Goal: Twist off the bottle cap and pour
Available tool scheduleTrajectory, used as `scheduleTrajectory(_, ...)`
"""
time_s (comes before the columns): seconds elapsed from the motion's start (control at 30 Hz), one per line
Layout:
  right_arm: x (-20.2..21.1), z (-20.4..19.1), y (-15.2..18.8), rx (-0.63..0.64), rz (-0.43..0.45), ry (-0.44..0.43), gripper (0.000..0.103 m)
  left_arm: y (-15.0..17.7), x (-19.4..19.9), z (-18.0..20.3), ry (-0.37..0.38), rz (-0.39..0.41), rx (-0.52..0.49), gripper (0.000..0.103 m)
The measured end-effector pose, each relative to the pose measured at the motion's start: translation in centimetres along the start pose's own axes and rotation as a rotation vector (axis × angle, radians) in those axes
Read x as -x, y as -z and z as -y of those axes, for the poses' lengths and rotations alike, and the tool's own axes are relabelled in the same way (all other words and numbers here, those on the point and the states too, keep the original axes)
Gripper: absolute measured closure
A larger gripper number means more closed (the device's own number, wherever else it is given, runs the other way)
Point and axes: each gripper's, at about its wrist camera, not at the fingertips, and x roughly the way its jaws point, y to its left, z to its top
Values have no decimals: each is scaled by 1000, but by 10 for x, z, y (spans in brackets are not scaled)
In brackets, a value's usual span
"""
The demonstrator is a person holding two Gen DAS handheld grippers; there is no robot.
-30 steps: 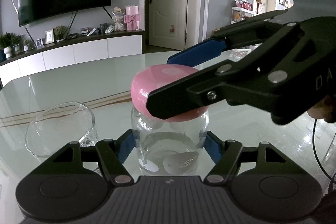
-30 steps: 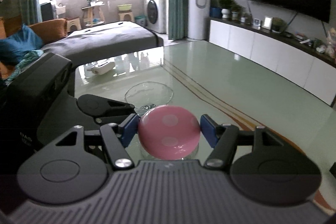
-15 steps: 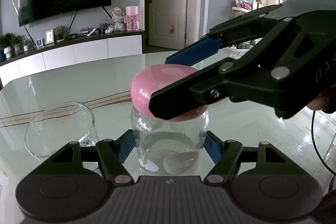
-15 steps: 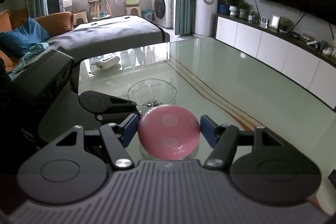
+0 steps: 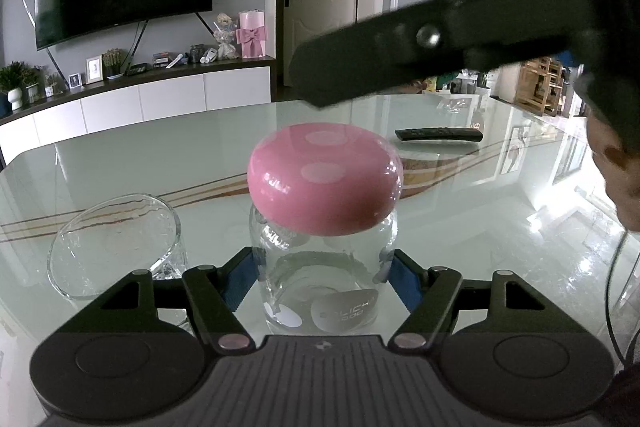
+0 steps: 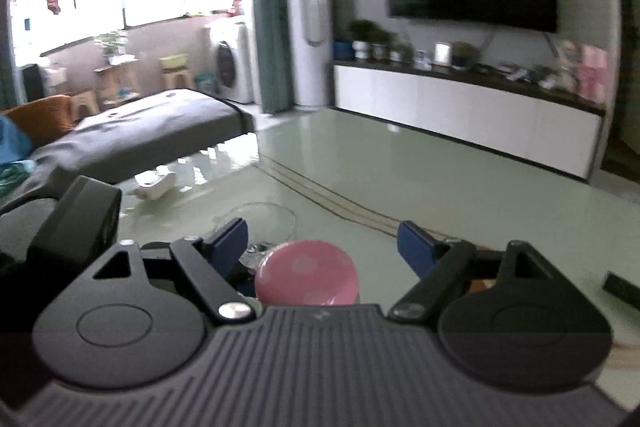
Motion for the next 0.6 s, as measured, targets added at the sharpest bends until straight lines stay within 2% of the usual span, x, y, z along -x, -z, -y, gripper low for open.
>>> scheduleTrajectory(0.2,-15,-19,13,-6,-42,110,22,-1,-1,0,0,0,0,29)
scheduleTrajectory(0.43,-28,-21,22,-41,-74,114,37,-1,-1,-1,1,0,1,29)
scheduleTrajectory(0.6,-25,-19,25,-27,-73,94,38,-2,-2,-3,2,0,2,29)
